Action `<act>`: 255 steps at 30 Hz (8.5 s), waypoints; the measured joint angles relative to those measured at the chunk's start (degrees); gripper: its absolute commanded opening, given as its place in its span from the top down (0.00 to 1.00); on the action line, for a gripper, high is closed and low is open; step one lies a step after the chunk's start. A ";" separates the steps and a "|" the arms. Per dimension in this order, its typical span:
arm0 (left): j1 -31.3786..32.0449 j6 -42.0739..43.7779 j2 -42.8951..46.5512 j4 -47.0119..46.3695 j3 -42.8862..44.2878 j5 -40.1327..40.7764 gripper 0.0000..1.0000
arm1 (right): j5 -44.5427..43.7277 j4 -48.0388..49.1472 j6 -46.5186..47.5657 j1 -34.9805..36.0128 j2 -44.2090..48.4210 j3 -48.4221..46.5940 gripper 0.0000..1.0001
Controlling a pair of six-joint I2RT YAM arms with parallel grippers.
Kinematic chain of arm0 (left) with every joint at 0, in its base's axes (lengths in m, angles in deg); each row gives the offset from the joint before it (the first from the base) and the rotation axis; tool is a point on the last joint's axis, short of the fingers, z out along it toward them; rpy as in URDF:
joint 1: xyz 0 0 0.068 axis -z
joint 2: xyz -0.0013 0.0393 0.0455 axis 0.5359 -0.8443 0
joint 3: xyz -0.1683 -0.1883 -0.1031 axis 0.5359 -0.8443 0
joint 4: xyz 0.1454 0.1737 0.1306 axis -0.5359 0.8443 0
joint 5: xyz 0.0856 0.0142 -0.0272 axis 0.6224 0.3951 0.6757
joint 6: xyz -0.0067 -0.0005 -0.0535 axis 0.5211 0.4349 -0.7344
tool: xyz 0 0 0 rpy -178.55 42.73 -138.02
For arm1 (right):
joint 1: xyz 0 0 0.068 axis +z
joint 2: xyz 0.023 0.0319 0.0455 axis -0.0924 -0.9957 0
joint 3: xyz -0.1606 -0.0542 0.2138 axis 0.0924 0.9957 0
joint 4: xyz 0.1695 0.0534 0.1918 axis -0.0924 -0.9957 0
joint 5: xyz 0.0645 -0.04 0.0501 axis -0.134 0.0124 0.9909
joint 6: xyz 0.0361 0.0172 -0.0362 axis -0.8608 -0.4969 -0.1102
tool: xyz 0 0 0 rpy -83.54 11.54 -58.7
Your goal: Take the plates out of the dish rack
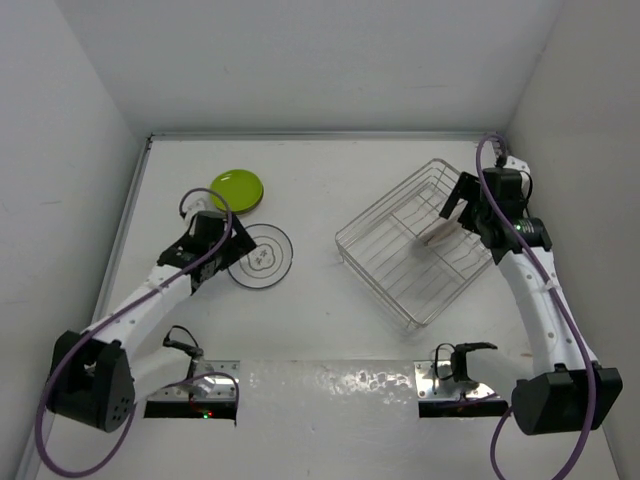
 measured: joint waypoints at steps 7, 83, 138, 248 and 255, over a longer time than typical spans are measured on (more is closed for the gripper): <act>0.48 9.35 6.58 4.55 14.80 1.07 0.00 | -6.60 1.09 -3.91 -0.04 -0.59 0.00 0.31; 5.79 8.70 -10.12 -12.66 32.83 -36.68 0.00 | 18.60 12.85 -4.46 0.42 -3.13 -17.42 1.00; -3.30 -1.14 9.25 -2.80 -6.34 -6.43 0.00 | 14.73 10.45 0.15 3.39 3.50 4.61 0.01; -6.84 -4.72 10.45 -9.09 -8.76 -17.97 1.00 | 43.76 31.61 -8.70 6.99 -13.62 3.54 0.05; -6.84 -4.59 10.16 -6.73 -10.32 -18.73 0.62 | 40.79 25.75 -5.18 6.99 -10.54 2.60 0.05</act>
